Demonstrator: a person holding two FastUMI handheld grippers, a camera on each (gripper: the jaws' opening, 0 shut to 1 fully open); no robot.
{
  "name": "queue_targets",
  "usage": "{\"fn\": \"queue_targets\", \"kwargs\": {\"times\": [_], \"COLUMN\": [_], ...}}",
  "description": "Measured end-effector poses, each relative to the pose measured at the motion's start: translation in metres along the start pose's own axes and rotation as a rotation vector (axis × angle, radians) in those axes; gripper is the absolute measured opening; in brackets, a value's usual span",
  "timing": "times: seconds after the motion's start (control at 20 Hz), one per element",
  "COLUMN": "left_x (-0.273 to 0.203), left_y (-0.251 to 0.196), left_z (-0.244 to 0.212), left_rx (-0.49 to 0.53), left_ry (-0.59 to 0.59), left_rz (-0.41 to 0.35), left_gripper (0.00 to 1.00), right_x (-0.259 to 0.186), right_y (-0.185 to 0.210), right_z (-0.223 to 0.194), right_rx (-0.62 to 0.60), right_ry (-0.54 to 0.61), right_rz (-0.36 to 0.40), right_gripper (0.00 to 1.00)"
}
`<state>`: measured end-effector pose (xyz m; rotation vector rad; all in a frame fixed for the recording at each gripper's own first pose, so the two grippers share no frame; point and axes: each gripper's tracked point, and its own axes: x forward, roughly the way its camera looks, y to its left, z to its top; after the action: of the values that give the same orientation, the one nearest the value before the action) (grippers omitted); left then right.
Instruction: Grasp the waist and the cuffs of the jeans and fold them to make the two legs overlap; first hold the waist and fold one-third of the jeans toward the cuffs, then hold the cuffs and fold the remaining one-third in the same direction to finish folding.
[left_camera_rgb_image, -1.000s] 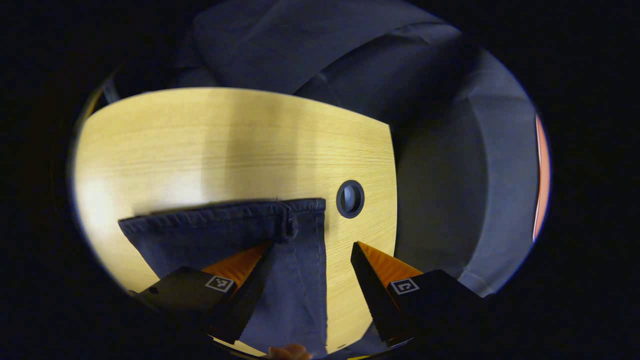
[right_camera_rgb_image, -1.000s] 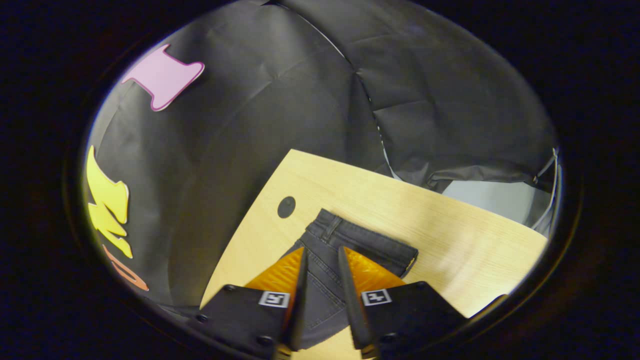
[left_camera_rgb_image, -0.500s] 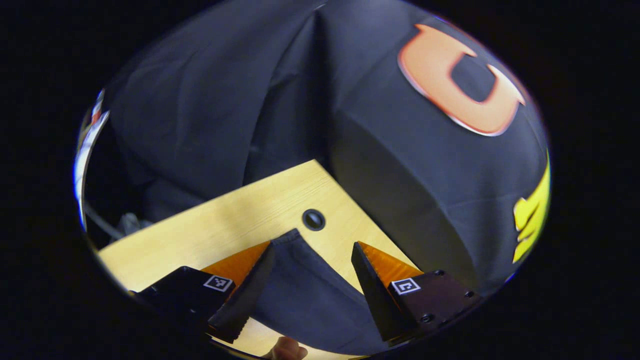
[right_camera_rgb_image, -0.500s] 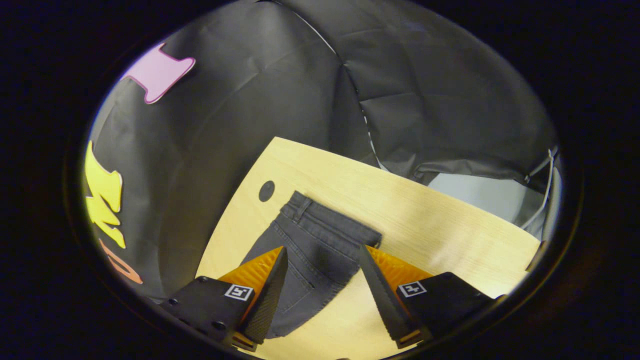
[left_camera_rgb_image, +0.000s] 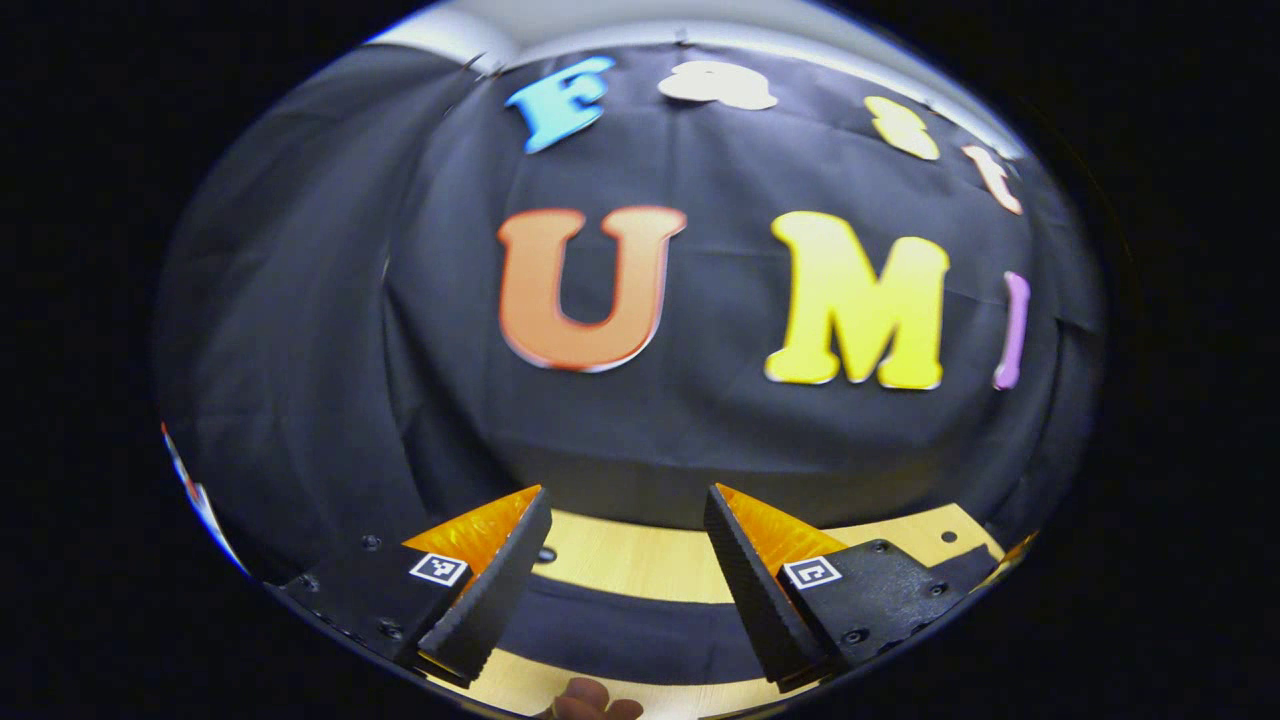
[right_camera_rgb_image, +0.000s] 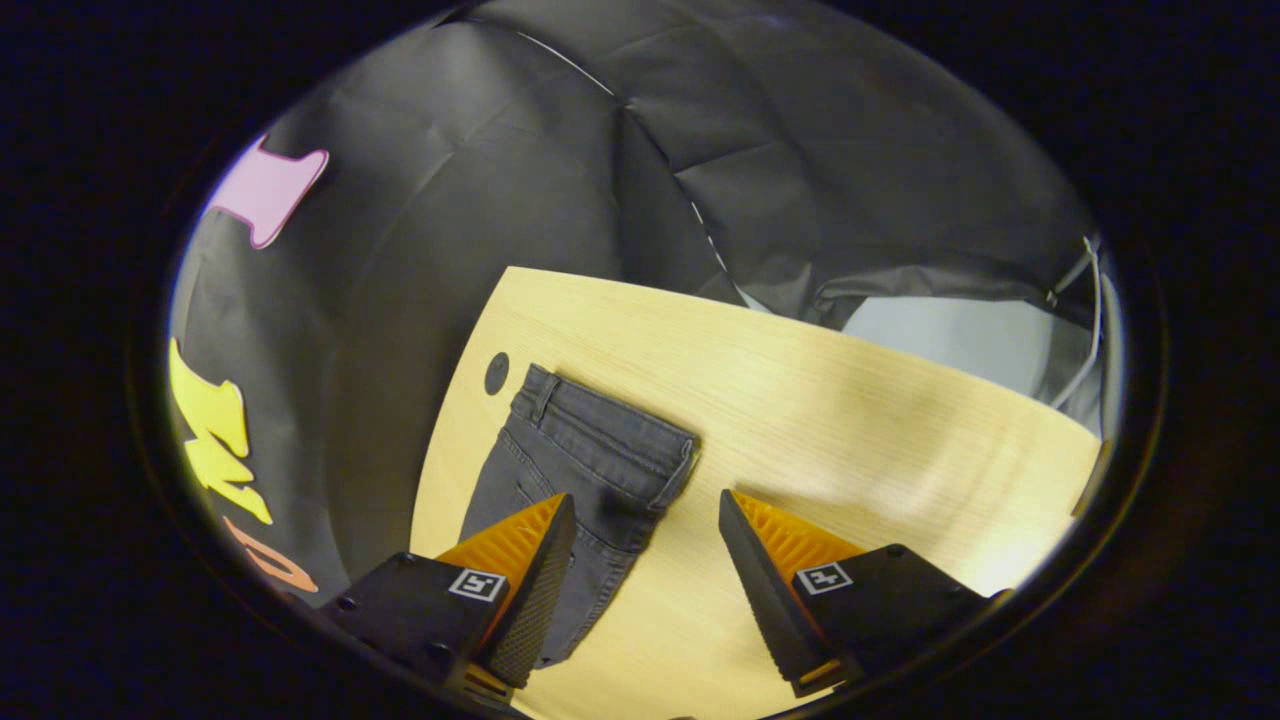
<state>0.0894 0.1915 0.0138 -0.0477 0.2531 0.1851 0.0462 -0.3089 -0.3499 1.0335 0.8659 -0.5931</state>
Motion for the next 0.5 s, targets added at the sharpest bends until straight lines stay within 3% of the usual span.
{"fn": "queue_targets", "kwargs": {"times": [0.1,0.25,0.3,0.35,0.4,0.45,0.5], "left_x": [-0.025,-0.058,-0.065,-0.072,-0.079,-0.083,-0.087], "left_y": [-0.031,-0.076,-0.085,-0.09,-0.096,-0.098,-0.099], "left_z": [0.009,0.001,-0.004,-0.004,-0.003,0.0,0.002], "left_rx": [0.092,0.038,0.023,0.015,0.014,0.015,0.017], "left_ry": [-0.036,0.005,0.02,0.025,0.029,0.029,0.03], "left_rz": [-0.017,-0.092,-0.098,-0.096,-0.099,-0.101,-0.1], "left_gripper": [0.98,0.99,0.94,0.94,0.94,0.99,0.99], "right_x": [0.004,0.012,0.016,0.018,0.021,0.025,0.028], "right_y": [0.003,0.01,0.014,0.017,0.019,0.023,0.027], "right_z": [-0.007,-0.013,-0.013,-0.014,-0.016,-0.018,-0.019], "right_rx": [0.047,0.105,0.112,0.108,0.099,0.091,0.094], "right_ry": [0.024,0.039,0.042,0.045,0.049,0.06,0.063], "right_rz": [0.022,0.054,0.067,0.079,0.086,0.097,0.112], "right_gripper": [0.89,0.89,0.89,0.82,0.89,0.89,0.81]}}
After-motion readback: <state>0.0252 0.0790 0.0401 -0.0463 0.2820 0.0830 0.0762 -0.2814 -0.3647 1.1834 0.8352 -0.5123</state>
